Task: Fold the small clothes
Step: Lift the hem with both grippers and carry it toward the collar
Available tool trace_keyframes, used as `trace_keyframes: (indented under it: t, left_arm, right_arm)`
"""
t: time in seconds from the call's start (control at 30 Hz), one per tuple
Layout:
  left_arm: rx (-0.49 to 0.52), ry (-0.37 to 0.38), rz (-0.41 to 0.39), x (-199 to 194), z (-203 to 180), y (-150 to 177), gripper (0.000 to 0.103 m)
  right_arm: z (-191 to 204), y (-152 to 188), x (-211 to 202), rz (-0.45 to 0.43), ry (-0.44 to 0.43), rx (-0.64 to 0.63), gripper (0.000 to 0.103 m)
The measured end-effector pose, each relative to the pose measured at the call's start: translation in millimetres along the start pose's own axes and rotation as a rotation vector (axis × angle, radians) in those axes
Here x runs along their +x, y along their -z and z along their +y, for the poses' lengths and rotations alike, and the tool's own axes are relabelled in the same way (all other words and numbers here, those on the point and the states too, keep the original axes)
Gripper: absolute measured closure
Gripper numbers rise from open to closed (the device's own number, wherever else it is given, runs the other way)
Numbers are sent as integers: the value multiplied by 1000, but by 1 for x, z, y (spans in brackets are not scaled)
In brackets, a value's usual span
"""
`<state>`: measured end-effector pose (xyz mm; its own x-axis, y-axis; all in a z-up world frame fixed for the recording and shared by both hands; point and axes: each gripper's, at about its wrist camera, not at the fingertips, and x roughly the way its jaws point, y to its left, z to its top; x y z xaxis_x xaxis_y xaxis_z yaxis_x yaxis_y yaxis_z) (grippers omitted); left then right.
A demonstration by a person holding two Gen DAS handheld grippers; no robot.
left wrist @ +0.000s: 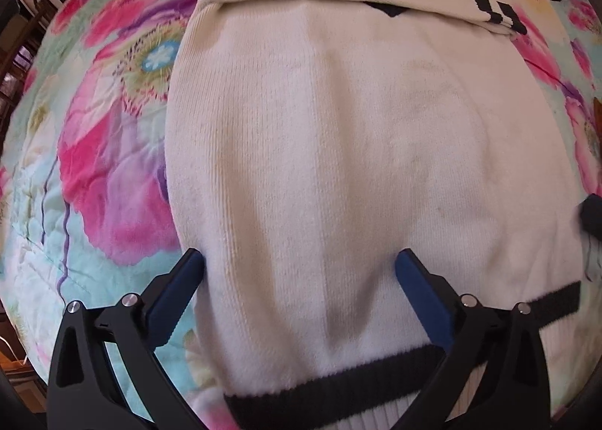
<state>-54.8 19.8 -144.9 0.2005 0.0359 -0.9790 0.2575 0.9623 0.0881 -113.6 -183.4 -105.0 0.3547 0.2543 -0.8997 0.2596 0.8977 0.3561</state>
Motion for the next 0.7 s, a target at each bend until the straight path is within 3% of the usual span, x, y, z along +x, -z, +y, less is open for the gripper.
trace_keyframes:
  t: [0.13,0.3,0.37,0.43,0.5,0.7]
  left_arm:
    - [-34,40,66,-6,15,10,4]
    - [-213,200,168,-9,51,27,5]
    - [-257,248,179,-12,61,31,5]
    - [-279,272,180,-13,66,35,5]
    - [-272,279,184,-12,69,40,5]
    - [-218,286,190,-14,58,44,5]
  right_arm:
    - [-42,15,-9,51,-65,210,19]
    - [-67,41,0,131,-176,349,20]
    - [-67,47,9,157,-222,389,28]
    - [-64,48,16,179,-239,392,48]
    - [-57,50,20,189,-210,368,54]
    - [-49,65,22,197,-187,385,54]
